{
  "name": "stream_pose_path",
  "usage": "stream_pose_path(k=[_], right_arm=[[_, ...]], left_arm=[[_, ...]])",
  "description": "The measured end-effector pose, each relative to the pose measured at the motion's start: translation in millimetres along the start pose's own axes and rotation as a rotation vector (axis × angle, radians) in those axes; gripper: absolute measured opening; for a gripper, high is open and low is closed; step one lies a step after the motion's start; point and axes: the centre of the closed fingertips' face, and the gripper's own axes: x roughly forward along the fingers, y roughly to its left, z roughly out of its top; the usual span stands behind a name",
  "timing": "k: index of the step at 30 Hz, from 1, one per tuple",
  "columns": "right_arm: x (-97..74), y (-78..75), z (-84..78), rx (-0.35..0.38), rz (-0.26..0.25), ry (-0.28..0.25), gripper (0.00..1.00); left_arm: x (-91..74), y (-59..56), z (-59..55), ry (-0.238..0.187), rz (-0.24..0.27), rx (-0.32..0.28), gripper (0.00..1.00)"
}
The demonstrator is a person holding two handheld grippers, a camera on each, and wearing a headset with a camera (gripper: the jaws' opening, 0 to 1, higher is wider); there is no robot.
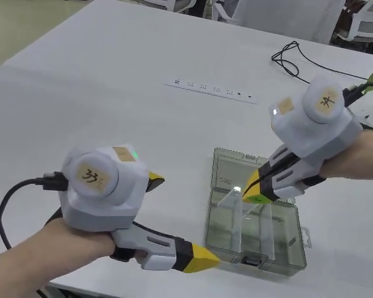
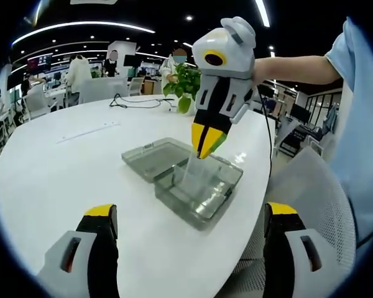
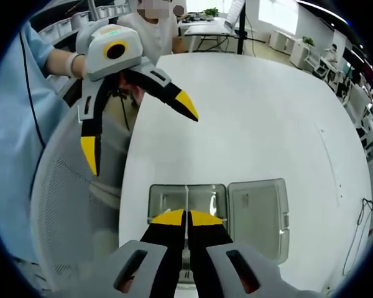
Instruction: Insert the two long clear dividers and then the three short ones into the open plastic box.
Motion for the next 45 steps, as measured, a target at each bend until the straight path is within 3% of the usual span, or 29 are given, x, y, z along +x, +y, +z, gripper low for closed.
stream_pose_path(k=[21,45], right_arm=[[18.3,2.9,5.8,-0.013,-0.006,0.011,0.02],[40.0,-6.0,-5.6,-0.003,-0.011,0.012,0.02]], left_arm=[[3.6,-6.2,-4.8,0.013,-0.03,-0.009,0.95],[5.4,-8.8,-8.2,0.023,-0.045,-0.013,0.93]])
